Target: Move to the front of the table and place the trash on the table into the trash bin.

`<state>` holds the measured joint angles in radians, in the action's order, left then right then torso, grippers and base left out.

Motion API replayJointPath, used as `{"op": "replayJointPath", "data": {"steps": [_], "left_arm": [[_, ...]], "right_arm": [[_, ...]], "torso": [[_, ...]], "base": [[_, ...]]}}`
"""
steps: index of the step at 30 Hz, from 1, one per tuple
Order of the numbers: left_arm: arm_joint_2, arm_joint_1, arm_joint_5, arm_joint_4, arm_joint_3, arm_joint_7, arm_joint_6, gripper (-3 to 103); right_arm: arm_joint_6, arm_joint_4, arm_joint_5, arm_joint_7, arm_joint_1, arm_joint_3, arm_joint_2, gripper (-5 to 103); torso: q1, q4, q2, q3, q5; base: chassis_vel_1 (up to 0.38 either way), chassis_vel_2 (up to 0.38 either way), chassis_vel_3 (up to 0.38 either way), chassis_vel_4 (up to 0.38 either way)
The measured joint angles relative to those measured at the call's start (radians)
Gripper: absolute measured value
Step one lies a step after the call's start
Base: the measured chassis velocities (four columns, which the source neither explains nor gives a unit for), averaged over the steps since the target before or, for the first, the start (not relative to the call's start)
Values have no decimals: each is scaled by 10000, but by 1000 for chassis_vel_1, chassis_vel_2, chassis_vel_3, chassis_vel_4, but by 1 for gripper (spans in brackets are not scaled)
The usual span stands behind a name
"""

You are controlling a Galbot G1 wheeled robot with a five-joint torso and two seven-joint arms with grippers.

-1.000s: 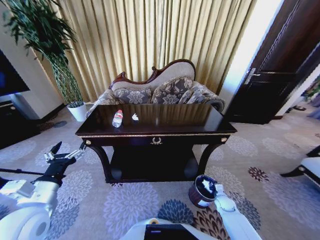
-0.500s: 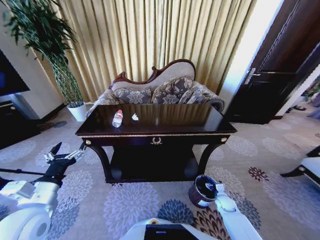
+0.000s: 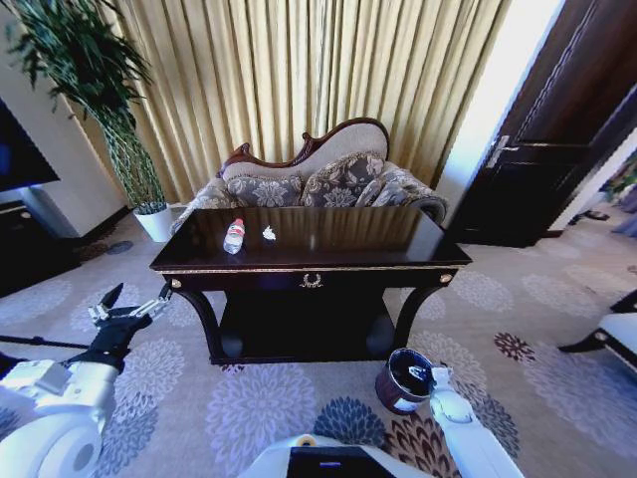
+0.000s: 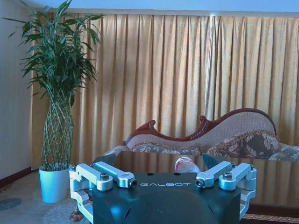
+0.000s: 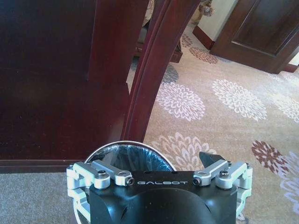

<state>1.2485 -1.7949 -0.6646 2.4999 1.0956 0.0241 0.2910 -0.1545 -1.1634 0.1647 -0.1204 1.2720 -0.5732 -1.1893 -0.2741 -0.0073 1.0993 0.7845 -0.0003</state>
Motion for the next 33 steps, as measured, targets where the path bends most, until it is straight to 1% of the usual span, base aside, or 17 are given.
{"op": "replayJointPath", "data": {"steps": [4,7,8,9,10,11,13,14,16,17,18,19,20,21,24,29,33], "left_arm": [[6,11,0,0,0,0,0,100],[33,16,-1,0,3,0,0,100],[33,16,-1,0,3,0,0,100],[48,15,-2,0,4,0,-1,100],[65,9,-3,0,-2,1,-4,100],[65,9,-3,0,-2,1,-4,100],[65,8,-4,0,-3,6,-16,100],[65,8,-4,0,-3,6,-16,100],[59,8,-4,0,10,36,-30,100],[59,8,-4,0,10,36,-30,100],[59,7,-5,0,9,46,-34,100],[62,7,-1,0,7,61,-36,100],[62,7,-1,0,7,61,-36,100],[76,10,0,0,-7,58,-41,100],[101,20,-8,0,-4,59,-45,100],[100,70,-40,0,3,62,-46,100],[98,93,-45,0,1,65,-45,100]], "right_arm": [[-9,-235,172,-2,109,-6,-18,100],[-40,-1460,442,121,516,-128,55,100],[-40,-1460,442,121,516,-128,55,100],[-32,-2213,630,180,693,-216,91,100],[-10,-3692,1198,213,1003,-392,138,100],[-10,-3692,1198,213,1003,-392,138,100],[-157,-5335,1918,213,1383,-609,185,100],[-157,-5335,1918,213,1383,-609,185,100],[-525,-7622,2623,210,2033,-942,244,100],[-525,-7622,2623,210,2033,-942,244,100],[-622,-8419,2757,212,2249,-1056,249,100],[-664,-8860,2791,212,2367,-1114,245,100],[-664,-8860,2791,212,2367,-1114,245,100],[-742,-9630,2801,212,2573,-1195,204,100],[-1031,-10804,2847,205,2809,-1314,138,100],[-1435,-11757,2872,210,2719,-1285,131,100],[-1618,-11991,2815,316,2524,-1172,133,100]], "torso": [[0,-1,0,0,1],[0,-1,0,0,1],[0,-1,0,0,1],[0,-1,0,0,-1],[1,3,0,0,-1],[1,3,0,0,-1],[0,3,0,0,-1],[0,3,0,0,-1],[0,-3,0,0,1],[0,-3,0,0,1],[0,-1,1,-1,-5],[1,0,1,-1,-5],[1,0,1,-1,-5],[0,-1,1,-1,-1],[1,-2,1,0,0],[1,-1,1,-1,0],[1,0,1,0,0]], "base": [[0,0,0,0],[0,0,0,0],[0,0,0,0],[0,0,0,0],[0,0,0,0],[0,0,0,0],[0,0,0,0],[0,0,0,0],[0,0,0,0],[0,0,0,0],[0,0,0,0],[0,0,0,0],[0,0,0,0],[0,0,0,0],[0,0,0,0],[0,0,0,0],[0,0,0,0]]}}
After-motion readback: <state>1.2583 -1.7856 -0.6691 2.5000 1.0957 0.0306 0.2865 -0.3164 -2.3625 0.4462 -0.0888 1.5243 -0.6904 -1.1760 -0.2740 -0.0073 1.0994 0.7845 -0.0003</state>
